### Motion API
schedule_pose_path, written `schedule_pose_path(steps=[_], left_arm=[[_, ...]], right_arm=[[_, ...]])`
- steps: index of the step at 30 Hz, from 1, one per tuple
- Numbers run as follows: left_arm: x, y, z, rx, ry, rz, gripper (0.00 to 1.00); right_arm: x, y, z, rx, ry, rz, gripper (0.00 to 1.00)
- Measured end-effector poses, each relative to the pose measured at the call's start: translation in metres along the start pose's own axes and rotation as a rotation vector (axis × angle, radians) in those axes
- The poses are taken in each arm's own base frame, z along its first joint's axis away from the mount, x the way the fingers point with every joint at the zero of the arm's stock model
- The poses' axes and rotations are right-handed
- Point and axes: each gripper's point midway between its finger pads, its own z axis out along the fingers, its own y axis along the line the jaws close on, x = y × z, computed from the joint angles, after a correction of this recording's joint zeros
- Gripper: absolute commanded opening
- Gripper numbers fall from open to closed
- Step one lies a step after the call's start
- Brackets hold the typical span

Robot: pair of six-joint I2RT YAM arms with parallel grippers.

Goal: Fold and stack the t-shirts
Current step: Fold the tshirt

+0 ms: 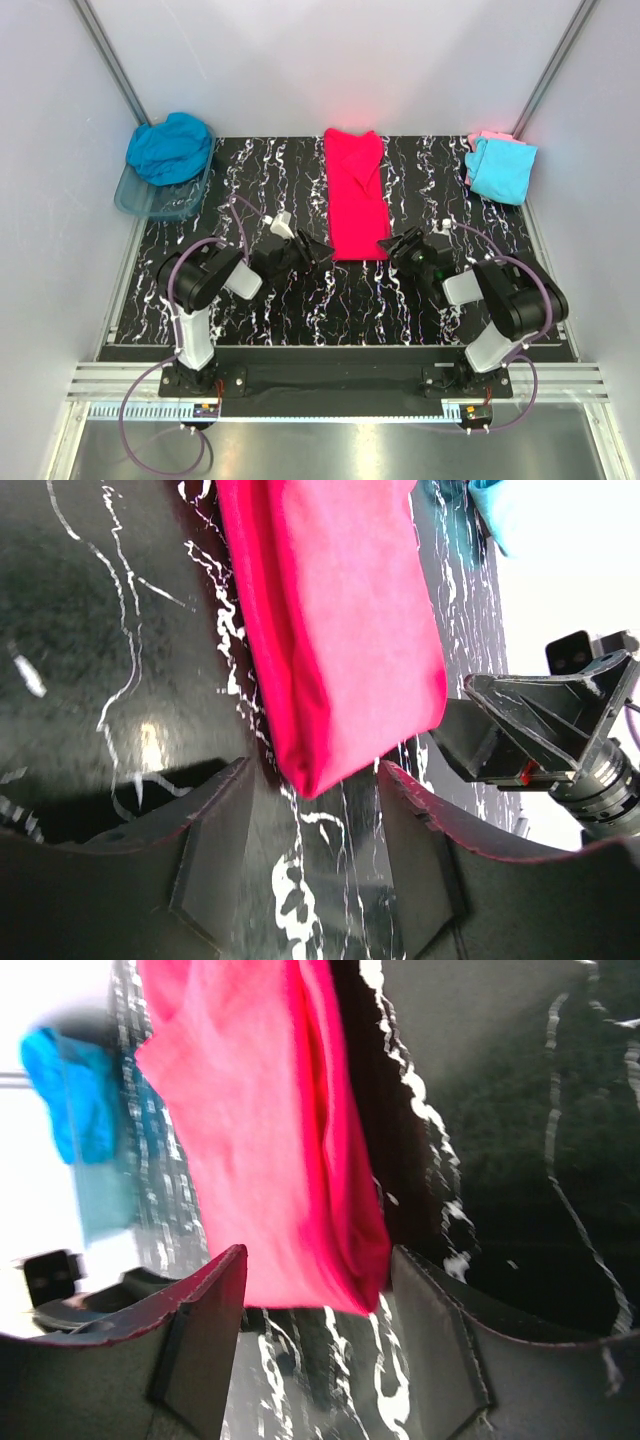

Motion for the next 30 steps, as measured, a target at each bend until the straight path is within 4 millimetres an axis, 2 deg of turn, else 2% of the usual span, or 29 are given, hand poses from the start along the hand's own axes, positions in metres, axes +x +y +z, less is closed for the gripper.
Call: schedule_pose_path(steps=[13, 24, 30], left_arm=[[-0.010, -0.007, 0.037, 0.048, -0.009, -0.032, 0.51], [-0.010, -0.003, 0.039, 0.044, -0.005, -0.040, 0.46], [-0.010, -0.003, 0.039, 0.044, -0.004, -0.041, 0.42]], right_arm=[[-0.002, 0.009, 0.015, -0.026, 0.005, 0.053, 0.64], [-0.001, 0.010, 0.028, -0.017, 0.029, 0.056, 0.54], [0.002, 0.012, 0.035, -0.009, 0.050, 0.055, 0.45]])
